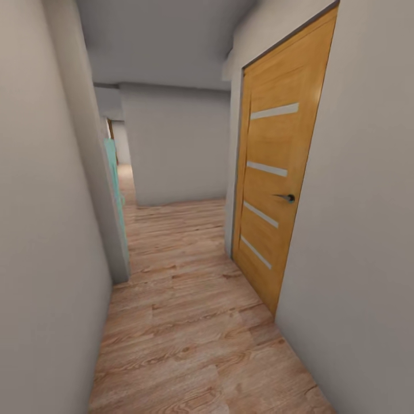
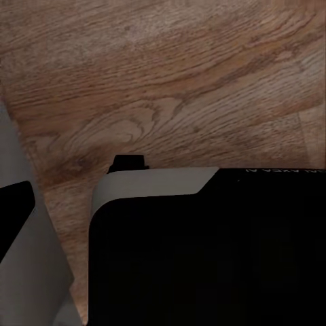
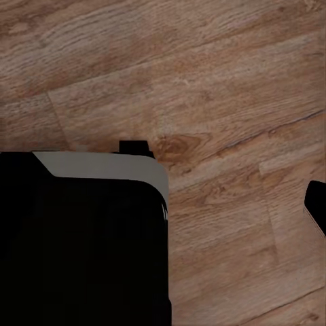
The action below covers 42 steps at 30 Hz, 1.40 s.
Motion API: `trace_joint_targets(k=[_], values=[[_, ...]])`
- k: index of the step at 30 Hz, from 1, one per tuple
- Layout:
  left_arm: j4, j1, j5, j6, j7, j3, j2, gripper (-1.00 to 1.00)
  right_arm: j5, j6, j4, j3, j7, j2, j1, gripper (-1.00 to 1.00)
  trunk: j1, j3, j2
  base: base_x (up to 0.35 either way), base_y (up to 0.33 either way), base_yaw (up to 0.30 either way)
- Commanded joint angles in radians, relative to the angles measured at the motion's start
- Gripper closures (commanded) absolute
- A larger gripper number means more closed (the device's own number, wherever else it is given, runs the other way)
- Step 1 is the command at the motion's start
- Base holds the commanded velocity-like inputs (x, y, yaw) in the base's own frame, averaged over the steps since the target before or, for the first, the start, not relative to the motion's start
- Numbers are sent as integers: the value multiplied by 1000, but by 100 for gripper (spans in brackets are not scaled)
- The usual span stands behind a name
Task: Move the two storage containers from the living room to the garage. In the garage, place one container on the floor and stack the other container on top of it (either order is fine).
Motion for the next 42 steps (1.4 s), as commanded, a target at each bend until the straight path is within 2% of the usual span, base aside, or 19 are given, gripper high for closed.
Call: trace_joint_targets(k=[1, 11, 23, 42], values=[[1, -1, 0, -4, 3, 1, 0, -100, -9, -5, 3, 8, -1, 1, -1, -100, 1, -1, -1, 322, 0, 0], [1, -1, 0, -4, 3, 1, 0, -100, -15, -4, 3, 7, -1, 1, -1, -100, 1, -1, -1, 322, 0, 8], [1, -1, 0, -4, 3, 1, -1, -100, -10, -4, 3, 7, -1, 1, -1, -100, 1, -1, -1, 322, 0, 200], [1, -1, 0, -4, 3, 1, 0, -100, -10, -5, 3, 7, -1, 1, -1, -100, 1, -1, -1, 322, 0, 3]])
